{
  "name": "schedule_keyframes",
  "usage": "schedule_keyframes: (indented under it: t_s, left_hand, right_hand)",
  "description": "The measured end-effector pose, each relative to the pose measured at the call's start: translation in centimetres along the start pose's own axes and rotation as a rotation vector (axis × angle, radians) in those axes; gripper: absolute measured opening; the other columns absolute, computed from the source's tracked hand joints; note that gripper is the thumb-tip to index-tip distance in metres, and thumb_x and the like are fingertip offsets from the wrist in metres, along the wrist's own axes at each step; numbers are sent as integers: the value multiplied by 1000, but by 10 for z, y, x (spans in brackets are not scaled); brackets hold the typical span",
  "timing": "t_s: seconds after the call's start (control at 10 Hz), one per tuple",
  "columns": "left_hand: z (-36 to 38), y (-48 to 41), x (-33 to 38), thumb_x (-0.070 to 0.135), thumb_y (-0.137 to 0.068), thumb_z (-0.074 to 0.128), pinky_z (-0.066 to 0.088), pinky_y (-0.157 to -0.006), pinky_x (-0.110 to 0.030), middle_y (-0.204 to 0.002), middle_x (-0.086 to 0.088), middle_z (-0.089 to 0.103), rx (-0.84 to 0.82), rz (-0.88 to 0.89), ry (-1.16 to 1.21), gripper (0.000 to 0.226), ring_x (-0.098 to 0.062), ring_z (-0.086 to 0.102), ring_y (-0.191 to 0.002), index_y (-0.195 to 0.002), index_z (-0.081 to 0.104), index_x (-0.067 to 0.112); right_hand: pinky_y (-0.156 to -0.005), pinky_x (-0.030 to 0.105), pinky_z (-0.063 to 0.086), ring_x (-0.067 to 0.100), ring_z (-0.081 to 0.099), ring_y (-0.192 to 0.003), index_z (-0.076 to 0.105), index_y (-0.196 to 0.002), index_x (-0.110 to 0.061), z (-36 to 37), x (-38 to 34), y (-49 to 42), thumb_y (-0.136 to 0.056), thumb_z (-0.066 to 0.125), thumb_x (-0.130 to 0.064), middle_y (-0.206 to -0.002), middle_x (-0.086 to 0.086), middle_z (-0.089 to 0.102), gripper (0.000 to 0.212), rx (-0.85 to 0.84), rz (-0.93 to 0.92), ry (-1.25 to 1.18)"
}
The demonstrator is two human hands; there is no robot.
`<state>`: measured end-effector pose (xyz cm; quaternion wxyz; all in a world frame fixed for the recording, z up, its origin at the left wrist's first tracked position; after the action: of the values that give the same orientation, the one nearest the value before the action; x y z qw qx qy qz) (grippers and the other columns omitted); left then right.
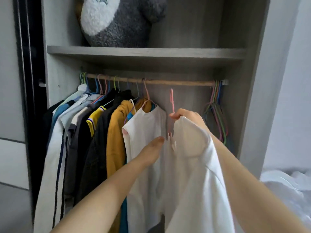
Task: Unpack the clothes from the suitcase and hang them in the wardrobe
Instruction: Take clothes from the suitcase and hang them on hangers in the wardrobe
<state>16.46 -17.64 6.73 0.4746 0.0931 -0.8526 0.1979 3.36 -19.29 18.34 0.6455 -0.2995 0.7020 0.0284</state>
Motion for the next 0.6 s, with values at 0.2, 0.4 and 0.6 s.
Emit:
schedule_keyframes:
  t_s: [0.2,0.4,0.6]
  left_hand:
    - [-71,-54,26,42,-101,34,14,-120,-45,-158,1,23,395,308,-672,47,-20,14,-147,-145,37,27]
    - [-117,-101,14,36,-100,34,30,-108,-43,-157,-6,18,472,123,-910,49,-32,24,-139,-148,28,27]
    - [-132,-117,5,29,-103,38,39,-85,-23,-118,0,54,541,229,-830,24,-19,54,-103,-112,59,26]
  right_hand:
    - [-63,26,45,23,59,-77,62,-97,-7,17,31,-65,-92,60,-16,-76,4,62,11,173,5,-122]
    - [-67,28,43,19,54,-71,57,-75,-10,38,31,-129,-96,51,-10,-69,5,53,21,201,-164,30]
    - [-60,27,41,18,55,-71,57,-73,-11,45,34,-188,-95,52,-11,-70,4,56,22,217,-197,109]
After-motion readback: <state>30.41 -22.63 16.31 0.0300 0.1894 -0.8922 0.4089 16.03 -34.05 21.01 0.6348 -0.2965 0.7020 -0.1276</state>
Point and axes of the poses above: each hand's wrist, its own y-axis away from the middle knuckle, its own z-axis out of the palm, x = y × z, the point moved 8 cm from there along -y, towards the middle knuckle
